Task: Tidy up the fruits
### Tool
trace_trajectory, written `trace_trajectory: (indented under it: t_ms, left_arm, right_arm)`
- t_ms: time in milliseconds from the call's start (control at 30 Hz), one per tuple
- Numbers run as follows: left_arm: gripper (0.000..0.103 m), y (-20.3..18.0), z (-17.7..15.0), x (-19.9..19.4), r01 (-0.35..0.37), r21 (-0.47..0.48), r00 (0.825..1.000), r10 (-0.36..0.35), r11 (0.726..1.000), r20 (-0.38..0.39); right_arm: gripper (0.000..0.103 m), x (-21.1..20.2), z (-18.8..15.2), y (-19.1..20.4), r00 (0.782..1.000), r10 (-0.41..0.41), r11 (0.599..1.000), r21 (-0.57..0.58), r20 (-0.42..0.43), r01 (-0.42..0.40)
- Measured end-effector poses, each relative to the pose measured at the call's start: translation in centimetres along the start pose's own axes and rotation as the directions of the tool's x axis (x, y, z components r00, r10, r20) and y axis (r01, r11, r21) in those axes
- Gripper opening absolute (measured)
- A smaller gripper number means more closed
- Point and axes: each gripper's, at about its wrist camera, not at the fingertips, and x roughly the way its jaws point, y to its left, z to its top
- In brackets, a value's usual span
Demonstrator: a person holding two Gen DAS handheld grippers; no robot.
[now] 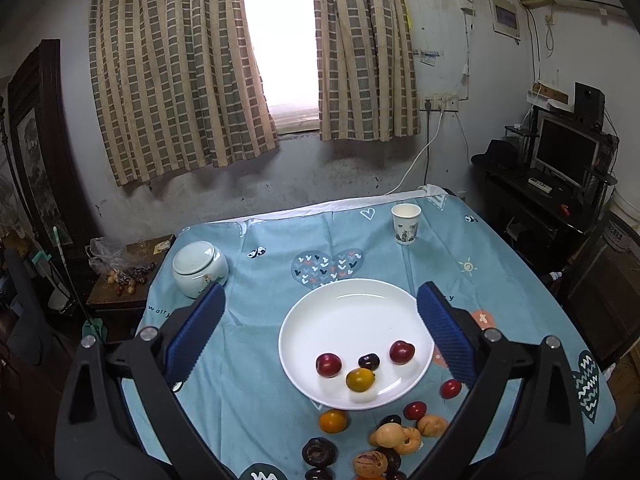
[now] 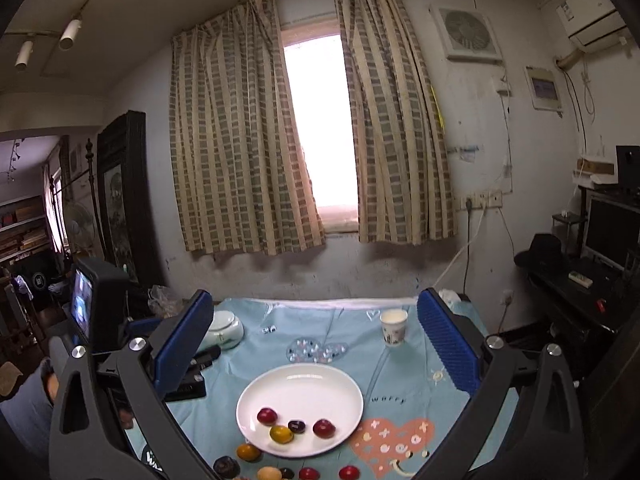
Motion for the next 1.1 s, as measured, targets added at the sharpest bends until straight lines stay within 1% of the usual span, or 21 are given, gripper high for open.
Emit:
trace_trajectory:
  t_ms: [133, 233, 567, 800, 1100]
  left_arm:
    - [0.098, 0.3, 0.0, -0.6, -0.003, -0.012, 1.000, 0.003, 1.000, -0.001]
    - [0.098, 0.4, -0.1, -0.8, -0.004, -0.018, 1.000, 0.003, 1.000, -0.004]
    - [0.098, 0.5, -0.2, -1.0, -0.004, -0.021, 1.000, 0.004, 1.000, -0.007]
    - [0.098, 0.6, -0.2, -0.8, -0.007, -0.022, 1.000, 0.006, 1.000, -0.018]
    - [0.098, 0.6, -0.2, -0.3, -0.011, -0.021, 0.999, 0.010, 1.000, -0.031]
  right_arm:
    - [0.102, 0.1, -1.3, 1.2, 0.998, 0.001, 1.000, 0.006, -0.061, -0.001]
    - [0.102, 0.5, -2.1, 1.4, 0.994, 0.032, 0.999, 0.046, -0.101, -0.027]
    - [0.102, 0.8, -2.7, 1.2, 0.986, 0.084, 0.992, 0.109, -0.145, -0.069]
    - [0.102, 1.1, -3.1, 1.8, 0.981, 0.106, 0.992, 0.081, -0.163, -0.094]
    - [0.102, 1.7, -3.9, 1.8, 0.971, 0.133, 0.989, 0.098, -0.199, -0.115]
